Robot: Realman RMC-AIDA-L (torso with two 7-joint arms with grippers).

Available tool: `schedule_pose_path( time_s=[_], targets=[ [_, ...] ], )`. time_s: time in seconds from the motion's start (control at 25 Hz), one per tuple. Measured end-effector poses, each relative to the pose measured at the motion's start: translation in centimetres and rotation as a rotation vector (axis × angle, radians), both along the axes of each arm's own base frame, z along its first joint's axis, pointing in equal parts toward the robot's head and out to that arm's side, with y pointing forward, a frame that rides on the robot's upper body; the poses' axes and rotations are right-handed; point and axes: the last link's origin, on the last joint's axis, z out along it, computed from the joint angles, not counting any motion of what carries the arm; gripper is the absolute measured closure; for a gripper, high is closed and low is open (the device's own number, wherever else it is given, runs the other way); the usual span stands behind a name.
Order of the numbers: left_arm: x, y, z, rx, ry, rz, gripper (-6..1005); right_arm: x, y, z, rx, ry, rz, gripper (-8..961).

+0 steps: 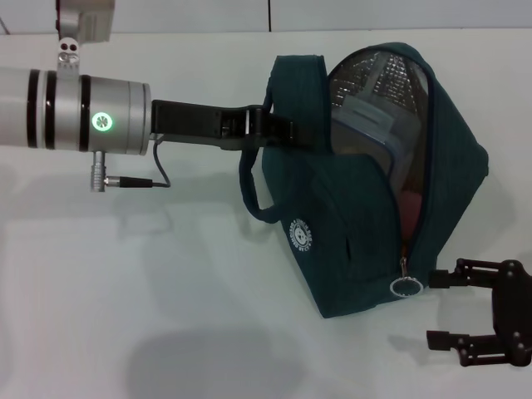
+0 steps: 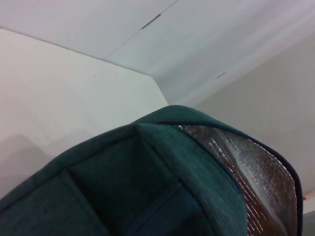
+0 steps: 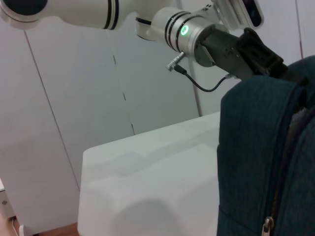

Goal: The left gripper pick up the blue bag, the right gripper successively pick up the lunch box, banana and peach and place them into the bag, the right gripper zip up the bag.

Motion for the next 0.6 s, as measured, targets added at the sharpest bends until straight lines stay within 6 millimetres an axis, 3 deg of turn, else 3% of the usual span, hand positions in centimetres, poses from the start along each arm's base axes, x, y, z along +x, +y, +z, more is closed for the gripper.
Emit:
schedule_pose_path(
  time_s=[0.6],
  targets=[
    [0.0,-0.1,0.0,-0.002,-0.010,0.002,963,-0.3,0.6,-1.2,-0.009,0.017,-0.021,252]
  ],
)
